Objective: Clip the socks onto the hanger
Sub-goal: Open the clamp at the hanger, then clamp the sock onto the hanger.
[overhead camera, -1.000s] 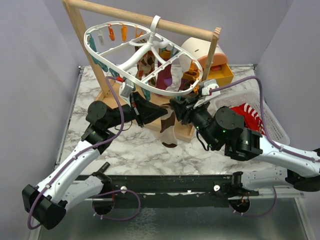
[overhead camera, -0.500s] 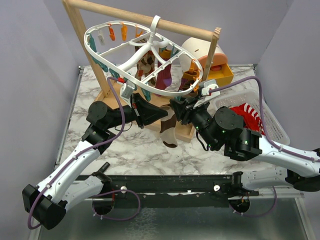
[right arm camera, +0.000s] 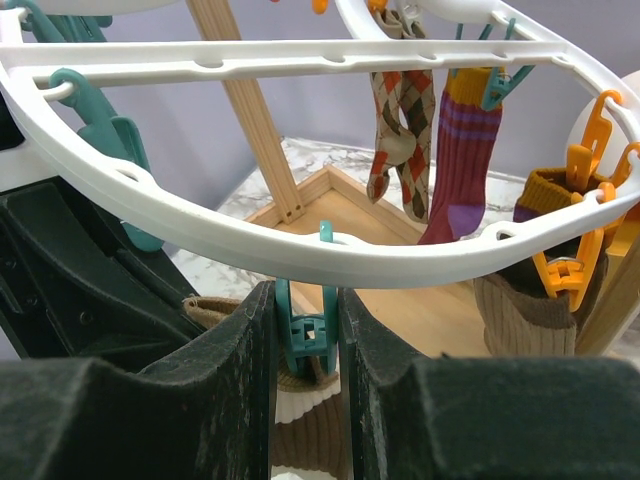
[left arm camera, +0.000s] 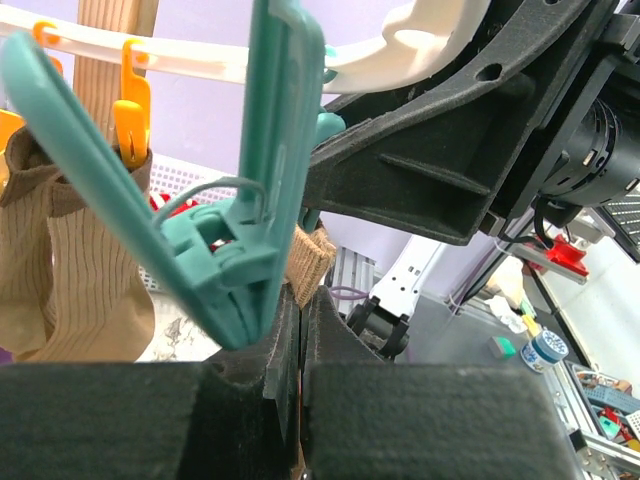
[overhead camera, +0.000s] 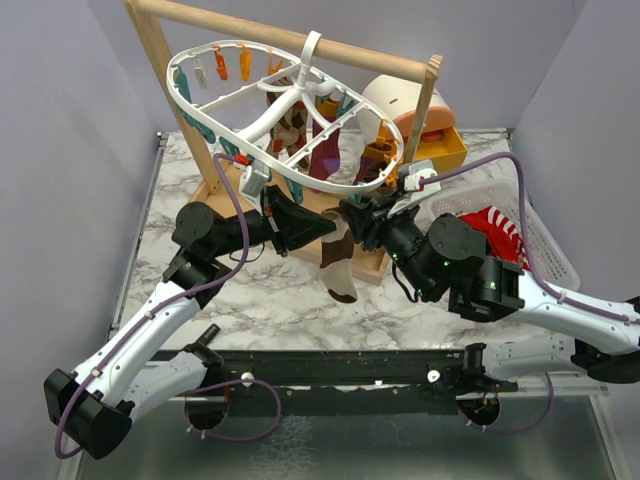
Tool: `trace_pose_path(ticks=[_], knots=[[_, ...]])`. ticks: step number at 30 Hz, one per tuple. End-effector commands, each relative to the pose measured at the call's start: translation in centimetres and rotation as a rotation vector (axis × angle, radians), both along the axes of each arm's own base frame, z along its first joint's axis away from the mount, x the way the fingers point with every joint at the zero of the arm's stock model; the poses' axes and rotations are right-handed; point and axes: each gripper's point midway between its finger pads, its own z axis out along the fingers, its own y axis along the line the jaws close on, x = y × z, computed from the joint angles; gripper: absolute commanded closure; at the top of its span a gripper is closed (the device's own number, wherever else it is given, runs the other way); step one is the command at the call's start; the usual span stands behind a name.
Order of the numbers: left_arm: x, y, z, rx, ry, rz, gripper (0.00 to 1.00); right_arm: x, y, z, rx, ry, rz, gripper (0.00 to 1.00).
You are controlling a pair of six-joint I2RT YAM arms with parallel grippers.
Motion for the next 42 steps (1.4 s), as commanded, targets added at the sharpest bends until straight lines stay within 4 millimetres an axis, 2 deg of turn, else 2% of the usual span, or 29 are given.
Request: trace_pose_path(ticks=[1, 8, 21, 27, 29, 32, 34, 36, 40, 42], knots=[[-0.3, 0.3, 0.6, -0.011, -0.033, 0.001, 1.00, -0.1, -0.8, -1.0, -0.022, 0.026, -0.012, 0.90], [0.0, 0.2, -0.1, 0.001, -0.022, 0.006, 1.00, 0.0, -0.8, 0.0, 0.014, 0.029, -0.021, 0.72], [0.2, 0.1, -1.1, 0.015, -0.014, 0.013, 1.00, -0.1, -1.5, 1.2, 0.074, 0.022, -0.028, 0.53], [0.3, 0.2, -1.0, 0.015, -0.019, 0.021, 1.00, -0.2, -1.9, 1.4, 0.087, 0.029, -0.027, 0.36], [0.4, 0.2, -1.0, 0.017, -0.020, 0.028, 0.89, -0.3, -2.2, 1.4, 0.087, 0.035, -0.025, 0.30], [0.4, 0.3, -1.2, 0.023, -0.018, 0.036, 0.61, -0.7, -2.7, 1.5, 0.084, 0.046, -0.013, 0.22], [0.4, 0.4, -1.5, 0.032, -0.016, 0.040, 0.46, -0.9, -3.1, 1.5, 0.077, 0.056, -0.006, 0.17], [0.4, 0.6, -1.9, 0.047, -0.014, 0.049, 0.34, -1.3, -3.9, 1.6, 0.076, 0.064, 0.004, 0.11], [0.3, 1.2, -3.1, 0.094, -0.005, 0.090, 0.14, -2.1, -5.4, 1.7, 0.055, 0.081, 0.034, 0.08], [0.2, 1.7, -4.0, 0.125, 0.000, 0.110, 0.08, -2.7, -6.0, 1.8, 0.035, 0.088, 0.058, 0.07]])
